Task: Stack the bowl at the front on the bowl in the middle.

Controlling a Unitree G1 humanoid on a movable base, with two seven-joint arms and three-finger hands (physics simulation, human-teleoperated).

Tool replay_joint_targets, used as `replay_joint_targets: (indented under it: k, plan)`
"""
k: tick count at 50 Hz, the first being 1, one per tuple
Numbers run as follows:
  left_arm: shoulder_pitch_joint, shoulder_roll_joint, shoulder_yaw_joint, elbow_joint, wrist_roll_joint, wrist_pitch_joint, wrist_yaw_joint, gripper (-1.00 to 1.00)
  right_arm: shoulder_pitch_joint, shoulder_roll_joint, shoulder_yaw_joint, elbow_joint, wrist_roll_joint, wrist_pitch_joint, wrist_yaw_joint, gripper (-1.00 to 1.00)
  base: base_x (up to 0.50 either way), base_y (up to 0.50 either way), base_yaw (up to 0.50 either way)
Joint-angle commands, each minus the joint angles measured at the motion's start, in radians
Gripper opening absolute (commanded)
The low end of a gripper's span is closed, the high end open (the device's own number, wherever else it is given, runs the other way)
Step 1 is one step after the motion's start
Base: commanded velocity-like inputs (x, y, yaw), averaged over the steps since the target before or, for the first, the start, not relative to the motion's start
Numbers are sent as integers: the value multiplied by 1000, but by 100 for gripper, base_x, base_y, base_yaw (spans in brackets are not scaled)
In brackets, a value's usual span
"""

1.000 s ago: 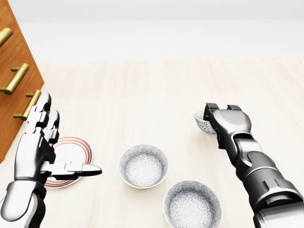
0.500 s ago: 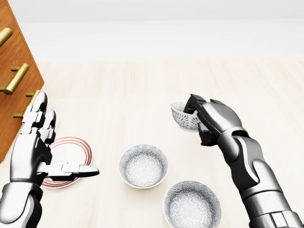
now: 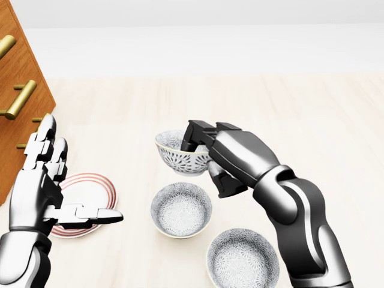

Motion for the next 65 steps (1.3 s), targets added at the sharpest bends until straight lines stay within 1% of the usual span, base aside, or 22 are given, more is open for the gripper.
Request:
replay_joint_targets:
  k: [1,7,17,24,35,49,65]
  plan:
    - [2,0,1,-5,-1,0,2,100,82,12,-8,-190,-23,0,104,-100,0,0,0]
    - [5,-2,-1,-8,0,0,2,100,136,23,10,-239,-12,0,141,-100,0,0,0]
    - [3,-4,-3,1,0,0,3,100,174,37,38,-205,-61,0,117,-100,0,0,0]
    - [5,-3,-3,-2,-2,0,2,100,160,38,40,-165,-96,0,96,-100,0,0,0]
    - [4,-3,-3,-1,-2,0,2,100,162,56,67,-132,-140,0,81,-100,0,0,0]
    - [2,-4,-4,12,-4,0,1,100,106,64,76,-1,-221,0,-1,-100,0,0,0]
    - [1,-2,-3,19,-7,0,1,100,140,72,92,-16,-231,0,7,-100,0,0,0]
